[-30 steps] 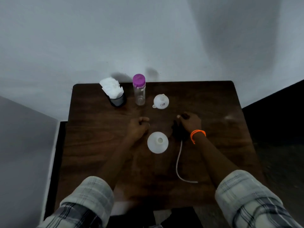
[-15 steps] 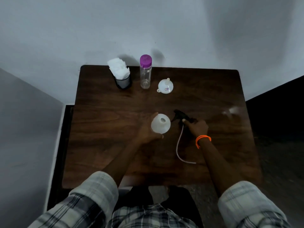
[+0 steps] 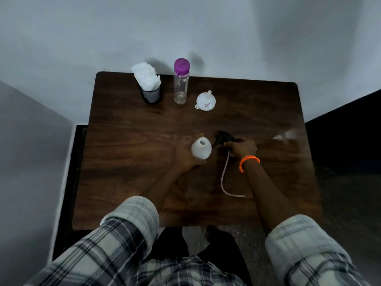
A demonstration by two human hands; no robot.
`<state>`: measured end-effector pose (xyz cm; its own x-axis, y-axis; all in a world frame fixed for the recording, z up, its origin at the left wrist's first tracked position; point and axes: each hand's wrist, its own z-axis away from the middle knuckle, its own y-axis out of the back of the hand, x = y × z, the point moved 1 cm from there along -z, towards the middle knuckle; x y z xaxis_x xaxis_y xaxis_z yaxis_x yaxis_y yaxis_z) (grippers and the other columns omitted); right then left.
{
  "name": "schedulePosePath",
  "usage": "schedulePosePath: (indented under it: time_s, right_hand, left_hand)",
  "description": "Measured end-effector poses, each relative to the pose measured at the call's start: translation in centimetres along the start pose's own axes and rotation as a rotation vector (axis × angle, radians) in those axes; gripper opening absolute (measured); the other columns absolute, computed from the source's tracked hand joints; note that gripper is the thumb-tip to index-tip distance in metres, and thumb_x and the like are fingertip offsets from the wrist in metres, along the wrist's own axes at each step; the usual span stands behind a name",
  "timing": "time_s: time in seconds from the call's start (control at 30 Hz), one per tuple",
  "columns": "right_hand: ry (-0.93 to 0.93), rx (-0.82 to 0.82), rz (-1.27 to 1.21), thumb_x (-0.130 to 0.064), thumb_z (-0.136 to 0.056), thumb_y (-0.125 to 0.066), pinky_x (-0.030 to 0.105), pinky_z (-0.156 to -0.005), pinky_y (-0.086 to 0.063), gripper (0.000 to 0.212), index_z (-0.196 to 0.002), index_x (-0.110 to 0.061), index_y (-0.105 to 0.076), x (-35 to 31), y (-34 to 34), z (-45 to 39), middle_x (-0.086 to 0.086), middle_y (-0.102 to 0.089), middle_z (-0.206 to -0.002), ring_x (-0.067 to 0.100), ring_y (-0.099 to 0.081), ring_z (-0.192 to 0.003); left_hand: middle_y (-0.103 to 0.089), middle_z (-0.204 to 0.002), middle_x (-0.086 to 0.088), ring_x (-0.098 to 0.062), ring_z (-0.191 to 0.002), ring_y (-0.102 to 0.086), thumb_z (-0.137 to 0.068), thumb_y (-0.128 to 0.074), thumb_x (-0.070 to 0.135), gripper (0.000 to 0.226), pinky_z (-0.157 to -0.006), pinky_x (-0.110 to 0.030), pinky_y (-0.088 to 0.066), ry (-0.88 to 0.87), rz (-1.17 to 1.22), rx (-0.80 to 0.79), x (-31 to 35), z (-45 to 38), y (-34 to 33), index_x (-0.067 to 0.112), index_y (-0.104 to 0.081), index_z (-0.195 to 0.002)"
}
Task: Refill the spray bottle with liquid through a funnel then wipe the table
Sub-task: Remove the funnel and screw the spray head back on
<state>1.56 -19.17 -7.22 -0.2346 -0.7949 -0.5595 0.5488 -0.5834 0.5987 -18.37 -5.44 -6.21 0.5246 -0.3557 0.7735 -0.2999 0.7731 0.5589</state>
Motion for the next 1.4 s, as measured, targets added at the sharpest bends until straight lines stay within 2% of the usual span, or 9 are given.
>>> schedulePosePath:
  time_s: [0.1, 0.3, 0.4, 0.5, 0.77, 0.97, 1.2, 1.27, 1.4]
  right_hand:
    - [-0.039, 0.002, -0.254, -0.009, -0.064, -0.091, 0.043, -0.066, -0.064, 0.026, -0.082, -0.011, -0.073, -0.9, 1.7, 0.1, 0.018, -0.075, -0.083, 0.028, -0.072, -0.065]
    - [0.007, -0.092, -0.595, -0.006, -0.080, -0.076, 0.032, -0.052, -0.058, 0.035, -0.108, 0.012, -0.065, -4.8, 5.7, 0.6, 0.024, -0.071, -0.096, 0.030, -0.072, -0.074]
    - [0.037, -0.160, -0.763, 0.002, -0.088, -0.067, 0.035, -0.057, -0.063, 0.007, -0.091, 0.006, -0.062, -7.7, 7.6, 1.9, 0.021, -0.065, -0.087, 0.028, -0.068, -0.076]
    - [0.029, -0.191, -0.913, 0.005, -0.091, -0.061, 0.036, -0.060, -0.063, 0.008, -0.083, 0.003, -0.060, -10.1, 8.9, 2.8, 0.019, -0.061, -0.082, 0.026, -0.065, -0.076]
    - [0.015, -0.408, -1.317, 0.002, -0.095, -0.054, 0.041, -0.071, -0.065, 0.014, -0.083, 0.002, -0.060, -15.8, 10.1, 6.4, 0.017, -0.064, -0.080, 0.031, -0.071, -0.082]
    - [-0.011, -0.490, -1.386, 0.003, -0.091, -0.059, 0.042, -0.066, -0.064, 0.015, -0.105, 0.008, -0.060, -17.6, 9.7, 7.5, 0.023, -0.067, -0.101, 0.040, -0.075, -0.087]
    - [0.008, -0.488, -1.339, 0.003, -0.090, -0.060, 0.042, -0.069, -0.064, 0.014, -0.104, 0.005, -0.059, -17.9, 9.2, 7.7, 0.022, -0.064, -0.105, 0.036, -0.063, -0.122]
    - [0.027, -0.489, -1.309, 0.002, -0.092, -0.058, 0.041, -0.068, -0.064, 0.002, -0.092, 0.003, -0.060, -17.7, 9.3, 8.0, 0.019, -0.065, -0.089, 0.034, -0.065, -0.115]
    - [0.073, -0.497, -1.282, 0.007, -0.091, -0.058, 0.044, -0.073, -0.064, 0.012, -0.083, -0.001, -0.059, -17.2, 9.7, 8.6, 0.017, -0.065, -0.074, 0.027, -0.066, -0.086]
  left_hand:
    - [-0.051, -0.136, 0.006, -0.010, -0.126, -0.047, -0.064, -0.095, 0.038, 0.092, -0.106, -0.018, -0.030, 0.098, 0.005, 0.030, -0.3, 0.5, -0.1, 0.020, -0.049, -0.142]
    - [-0.048, -0.145, -0.005, -0.021, -0.134, -0.045, -0.064, -0.095, 0.030, 0.094, -0.104, -0.022, -0.028, 0.226, 0.073, 0.110, -0.6, 2.9, 0.8, 0.015, -0.046, -0.143]
    - [-0.047, -0.142, -0.004, -0.021, -0.132, -0.045, -0.060, -0.096, 0.037, 0.097, -0.112, -0.035, -0.038, 0.253, 0.086, 0.137, -0.3, 4.3, 1.8, 0.020, -0.047, -0.142]
    - [-0.048, -0.135, 0.000, -0.021, -0.127, -0.048, -0.051, -0.093, 0.046, 0.096, -0.107, -0.048, -0.047, 0.248, 0.121, 0.157, -0.5, 5.1, 2.6, 0.026, -0.051, -0.135]
    - [-0.046, -0.130, 0.002, -0.015, -0.121, -0.050, -0.047, -0.096, 0.045, 0.086, -0.099, -0.035, -0.049, 0.170, 0.135, 0.167, 1.1, 6.2, 4.2, 0.028, -0.054, -0.120]
    - [-0.040, -0.128, 0.003, -0.013, -0.119, -0.043, -0.053, -0.097, 0.039, 0.101, -0.093, -0.028, -0.043, 0.102, 0.083, 0.134, 2.7, 6.2, 4.6, 0.022, -0.048, -0.140]
    - [-0.039, -0.123, 0.003, -0.014, -0.117, -0.044, -0.054, -0.095, 0.040, 0.098, -0.089, -0.025, -0.040, 0.068, 0.068, 0.169, 3.5, 6.0, 5.2, 0.026, -0.049, -0.140]
    - [-0.040, -0.123, 0.002, -0.014, -0.116, -0.045, -0.054, -0.095, 0.039, 0.096, -0.089, -0.025, -0.040, 0.054, 0.070, 0.190, 3.5, 6.1, 5.4, 0.027, -0.051, -0.138]
    - [-0.041, -0.123, 0.001, -0.014, -0.115, -0.044, -0.056, -0.095, 0.036, 0.093, -0.089, -0.027, -0.041, 0.033, 0.065, 0.205, 3.6, 6.1, 5.8, 0.026, -0.051, -0.137]
